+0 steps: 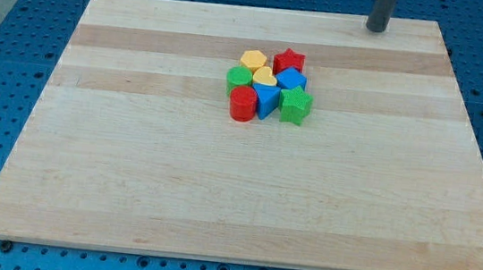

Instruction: Separate the group of blocks

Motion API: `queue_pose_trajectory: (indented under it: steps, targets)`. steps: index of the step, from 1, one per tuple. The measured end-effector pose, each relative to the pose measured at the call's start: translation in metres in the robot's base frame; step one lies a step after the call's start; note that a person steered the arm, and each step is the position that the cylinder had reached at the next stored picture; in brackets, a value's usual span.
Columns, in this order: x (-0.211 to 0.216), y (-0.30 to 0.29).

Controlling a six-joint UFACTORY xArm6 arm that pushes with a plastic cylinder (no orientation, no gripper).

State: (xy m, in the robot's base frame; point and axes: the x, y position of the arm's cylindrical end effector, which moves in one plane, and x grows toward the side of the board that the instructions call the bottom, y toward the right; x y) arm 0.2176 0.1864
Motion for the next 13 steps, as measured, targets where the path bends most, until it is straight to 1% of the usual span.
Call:
queue_pose_trajectory:
  steps: [3, 4, 6, 8, 9, 10, 13]
  targets:
    - [0.0, 0.001]
    - [0.014, 0.003]
    - [0.078, 0.012]
    - [0.119, 0.005]
    - [0.134, -0.008]
    - [0.134, -0.023]
    - [0.134, -0.099]
